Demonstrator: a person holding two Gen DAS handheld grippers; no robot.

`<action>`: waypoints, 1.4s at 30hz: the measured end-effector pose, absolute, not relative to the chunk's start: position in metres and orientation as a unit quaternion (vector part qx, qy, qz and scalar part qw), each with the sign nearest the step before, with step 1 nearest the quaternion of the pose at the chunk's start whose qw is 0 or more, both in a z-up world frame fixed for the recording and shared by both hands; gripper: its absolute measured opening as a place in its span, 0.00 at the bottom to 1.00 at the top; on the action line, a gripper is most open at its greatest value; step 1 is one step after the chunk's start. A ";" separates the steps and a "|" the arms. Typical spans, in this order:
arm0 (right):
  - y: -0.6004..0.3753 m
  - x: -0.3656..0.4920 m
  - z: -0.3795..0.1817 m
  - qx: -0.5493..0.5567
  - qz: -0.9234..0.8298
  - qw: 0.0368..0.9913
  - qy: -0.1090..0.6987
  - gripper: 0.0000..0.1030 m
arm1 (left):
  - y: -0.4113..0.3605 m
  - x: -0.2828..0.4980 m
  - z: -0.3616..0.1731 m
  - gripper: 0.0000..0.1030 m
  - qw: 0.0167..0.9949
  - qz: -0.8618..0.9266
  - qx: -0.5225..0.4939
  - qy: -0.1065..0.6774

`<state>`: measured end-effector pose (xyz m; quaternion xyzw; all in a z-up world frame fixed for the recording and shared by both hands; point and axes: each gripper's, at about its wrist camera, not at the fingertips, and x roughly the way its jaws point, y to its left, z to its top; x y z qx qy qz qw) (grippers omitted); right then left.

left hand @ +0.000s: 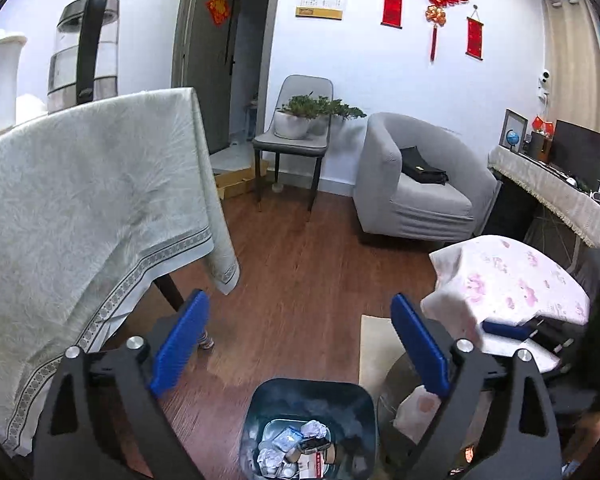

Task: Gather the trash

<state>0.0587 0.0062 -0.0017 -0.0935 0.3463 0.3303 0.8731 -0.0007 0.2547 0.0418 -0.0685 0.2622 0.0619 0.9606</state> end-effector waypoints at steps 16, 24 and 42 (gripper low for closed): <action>-0.179 0.059 0.032 -0.046 0.180 0.940 0.285 0.96 | 0.169 0.003 0.029 0.97 0.962 0.053 -0.010 0.268; -0.234 0.043 0.022 -0.029 0.173 0.940 0.291 0.96 | 0.144 0.001 0.016 0.97 0.958 0.054 0.004 0.282; -0.276 0.027 0.017 -0.028 0.180 0.939 0.293 0.96 | 0.117 0.003 0.007 0.97 0.956 0.047 0.019 0.288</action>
